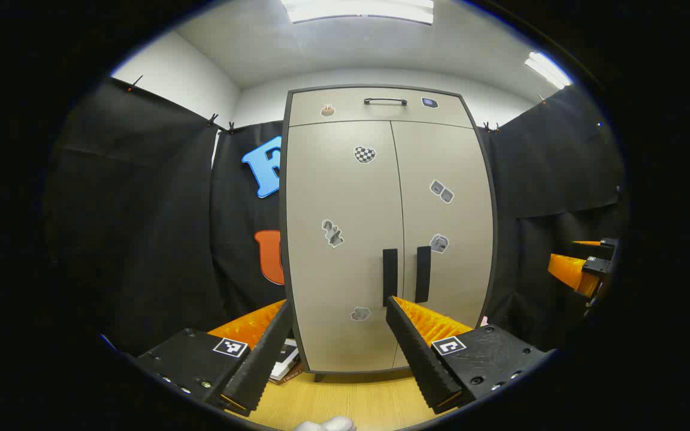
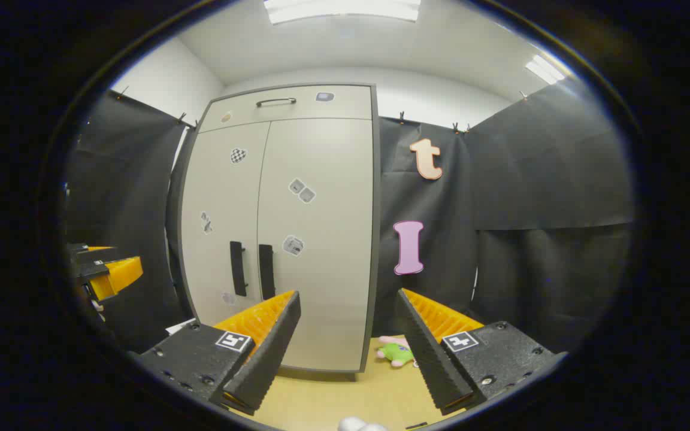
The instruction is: Open the right door of the double-door shoe cabinet with the right hand, and open the left door with the left hand.
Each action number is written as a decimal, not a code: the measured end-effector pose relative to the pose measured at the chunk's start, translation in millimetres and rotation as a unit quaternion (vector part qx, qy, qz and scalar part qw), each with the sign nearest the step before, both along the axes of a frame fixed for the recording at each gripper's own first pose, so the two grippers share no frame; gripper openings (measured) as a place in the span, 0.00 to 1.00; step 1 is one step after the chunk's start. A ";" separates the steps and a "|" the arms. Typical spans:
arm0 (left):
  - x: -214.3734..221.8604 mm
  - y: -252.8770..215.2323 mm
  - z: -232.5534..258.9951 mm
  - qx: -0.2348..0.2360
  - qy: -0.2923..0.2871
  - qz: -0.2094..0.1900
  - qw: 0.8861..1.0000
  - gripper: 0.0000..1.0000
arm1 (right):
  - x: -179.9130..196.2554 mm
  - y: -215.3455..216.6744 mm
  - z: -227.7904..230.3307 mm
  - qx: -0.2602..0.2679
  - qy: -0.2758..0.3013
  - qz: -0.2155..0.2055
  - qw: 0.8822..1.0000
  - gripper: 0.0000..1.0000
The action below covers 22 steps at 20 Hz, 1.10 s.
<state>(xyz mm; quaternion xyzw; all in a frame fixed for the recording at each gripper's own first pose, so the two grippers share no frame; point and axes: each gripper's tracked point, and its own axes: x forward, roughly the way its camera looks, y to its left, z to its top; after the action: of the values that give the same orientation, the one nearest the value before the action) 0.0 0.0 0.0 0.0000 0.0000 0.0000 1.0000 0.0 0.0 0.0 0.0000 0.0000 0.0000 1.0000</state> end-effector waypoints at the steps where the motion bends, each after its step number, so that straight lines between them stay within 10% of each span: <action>1: -1.8 2.2 0.6 0.001 -0.001 0.001 1.000 0.96 | -0.8 0.1 0.8 -0.001 0.000 -0.001 1.000 1.00; 22: -28.7 13.2 -6.8 0.000 0.007 0.000 1.000 0.96 | -6.5 22.6 -8.6 0.001 0.009 -0.011 1.000 1.00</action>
<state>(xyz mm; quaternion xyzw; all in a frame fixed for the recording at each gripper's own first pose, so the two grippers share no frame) -28.7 13.2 -6.8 0.0004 0.0072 -0.0004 1.0000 -6.5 22.6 -8.6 0.0014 0.0093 -0.0108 0.9999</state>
